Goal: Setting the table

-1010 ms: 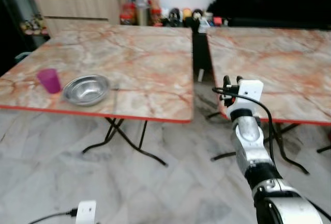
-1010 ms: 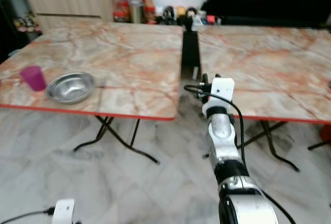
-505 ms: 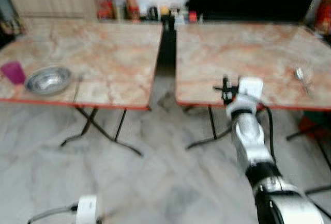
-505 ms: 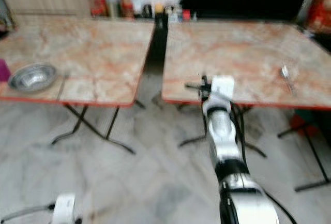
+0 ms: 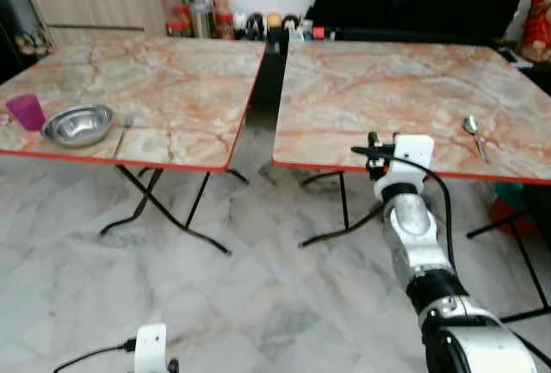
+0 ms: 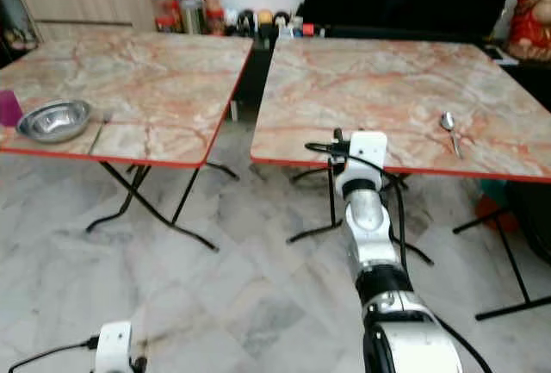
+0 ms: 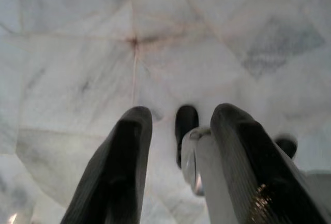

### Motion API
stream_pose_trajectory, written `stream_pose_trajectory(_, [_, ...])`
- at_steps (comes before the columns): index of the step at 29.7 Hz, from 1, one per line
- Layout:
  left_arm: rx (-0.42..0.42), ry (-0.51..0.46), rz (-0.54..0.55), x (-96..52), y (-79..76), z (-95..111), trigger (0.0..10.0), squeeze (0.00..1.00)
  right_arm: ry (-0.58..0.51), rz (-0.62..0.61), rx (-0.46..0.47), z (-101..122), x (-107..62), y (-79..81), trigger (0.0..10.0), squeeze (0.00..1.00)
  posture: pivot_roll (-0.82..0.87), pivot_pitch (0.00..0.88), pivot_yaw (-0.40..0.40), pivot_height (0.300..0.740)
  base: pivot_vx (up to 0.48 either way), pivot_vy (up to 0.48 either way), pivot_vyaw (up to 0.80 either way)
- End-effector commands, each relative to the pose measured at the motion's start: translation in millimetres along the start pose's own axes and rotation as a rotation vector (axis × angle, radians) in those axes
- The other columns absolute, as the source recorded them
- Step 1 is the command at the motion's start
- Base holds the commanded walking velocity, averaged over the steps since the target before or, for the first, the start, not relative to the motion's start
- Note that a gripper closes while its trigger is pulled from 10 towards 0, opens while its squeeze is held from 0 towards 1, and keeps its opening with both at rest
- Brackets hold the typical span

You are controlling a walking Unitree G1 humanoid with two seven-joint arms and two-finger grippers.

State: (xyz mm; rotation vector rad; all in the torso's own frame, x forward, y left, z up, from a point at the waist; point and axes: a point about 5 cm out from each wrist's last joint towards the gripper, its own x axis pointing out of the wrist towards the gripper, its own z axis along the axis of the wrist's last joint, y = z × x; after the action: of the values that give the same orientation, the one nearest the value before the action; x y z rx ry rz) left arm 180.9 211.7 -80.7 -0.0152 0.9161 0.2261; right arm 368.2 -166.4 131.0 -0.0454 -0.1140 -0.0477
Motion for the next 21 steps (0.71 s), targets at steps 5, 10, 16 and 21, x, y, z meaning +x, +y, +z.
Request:
stream_pose_trajectory(5, [-0.007, 0.006, -0.010, -0.3, -3.3, -1.7, 10.0, 0.00, 0.006, 0.020, -0.005, 3.7, 3.5, 4.9, 10.0, 0.00, 0.05, 0.000, -0.032, 0.728, 0.373, 0.000, 0.00])
stream_pose_trajectory(10, [-0.007, 0.012, -0.008, -0.6, -1.6, -3.3, 10.0, 0.00, 0.008, 0.021, -0.002, 4.5, 4.2, 5.5, 10.0, 0.00, 0.05, 0.000, -0.031, 0.728, 0.374, 0.000, 0.00])
stream_pose_trajectory(16, [-0.005, 0.018, -0.010, -0.9, -0.5, -5.3, 10.0, 0.00, 0.013, 0.019, -0.005, 3.8, 4.0, 4.2, 10.0, 0.00, 0.05, 0.000, -0.029, 0.728, 0.376, 0.000, 0.00])
stream_pose_trajectory(21, [-0.004, 0.024, -0.015, -1.1, -1.5, -6.4, 10.0, 0.00, 0.014, 0.015, -0.005, 3.9, 4.1, 3.3, 10.0, 0.00, 0.05, 0.000, -0.027, 0.728, 0.385, 0.000, 0.00])
